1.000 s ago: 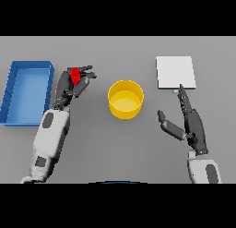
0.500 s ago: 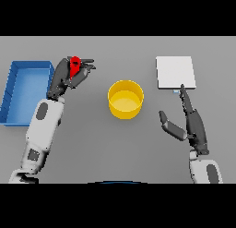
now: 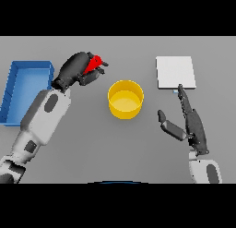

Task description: Pick up the red beaker and tilt it to pour out 1 green nut into yellow bowl. Pick up the yellow bowl and place it on the metallic measuring scale.

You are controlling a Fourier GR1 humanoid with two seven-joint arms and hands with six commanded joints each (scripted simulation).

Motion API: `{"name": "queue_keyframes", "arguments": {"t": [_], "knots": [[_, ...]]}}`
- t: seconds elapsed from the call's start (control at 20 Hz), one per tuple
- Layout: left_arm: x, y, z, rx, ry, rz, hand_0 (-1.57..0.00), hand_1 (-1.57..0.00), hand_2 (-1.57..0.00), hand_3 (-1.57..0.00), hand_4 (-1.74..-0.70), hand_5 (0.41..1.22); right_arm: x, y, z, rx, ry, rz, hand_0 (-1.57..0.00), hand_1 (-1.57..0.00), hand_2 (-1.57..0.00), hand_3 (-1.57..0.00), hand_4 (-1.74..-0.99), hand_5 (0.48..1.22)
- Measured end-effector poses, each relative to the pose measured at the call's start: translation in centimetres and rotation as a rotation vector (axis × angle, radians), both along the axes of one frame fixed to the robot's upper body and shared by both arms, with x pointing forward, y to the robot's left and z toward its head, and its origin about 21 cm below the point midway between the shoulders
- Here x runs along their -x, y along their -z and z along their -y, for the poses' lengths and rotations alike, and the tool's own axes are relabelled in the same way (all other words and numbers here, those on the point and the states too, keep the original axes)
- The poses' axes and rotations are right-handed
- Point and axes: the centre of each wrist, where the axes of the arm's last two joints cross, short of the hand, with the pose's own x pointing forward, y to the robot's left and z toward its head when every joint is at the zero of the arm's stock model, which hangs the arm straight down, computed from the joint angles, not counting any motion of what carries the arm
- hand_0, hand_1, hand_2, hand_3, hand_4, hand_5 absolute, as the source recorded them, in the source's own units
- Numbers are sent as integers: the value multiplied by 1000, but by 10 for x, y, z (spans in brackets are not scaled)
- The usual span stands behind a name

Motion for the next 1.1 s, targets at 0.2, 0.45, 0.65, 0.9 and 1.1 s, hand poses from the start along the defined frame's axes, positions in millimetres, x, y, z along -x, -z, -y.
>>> {"name": "queue_keyframes", "arguments": {"t": [0.2,0.45,0.65,0.9,1.1], "knots": [[-2,-8,19,-290,67,59,-1570,-1571,-1571,-1570,-1740,1183,3,4,2,-14,6,-11,1,1,1,1,-1183,673],[-7,-16,43,-640,167,95,-1571,-1571,-1571,-1436,-1705,1209,-1,-2,0,-38,11,-16,1,1,1,1,-1191,675],[-13,-30,63,-874,263,149,-1571,-1571,-1571,-1332,-1718,1216,5,6,-2,-79,15,-62,1,1,1,1,-1202,651],[-17,-35,78,-1056,395,207,-1571,-1571,-1571,-1458,-1727,1219,5,7,2,-78,41,-40,1,1,1,1,-1221,610],[-18,-39,94,-1205,472,277,-1571,-1571,-1571,-1525,-1733,1220,4,7,-6,-65,36,-23,1,1,1,1,-1193,578]]}}
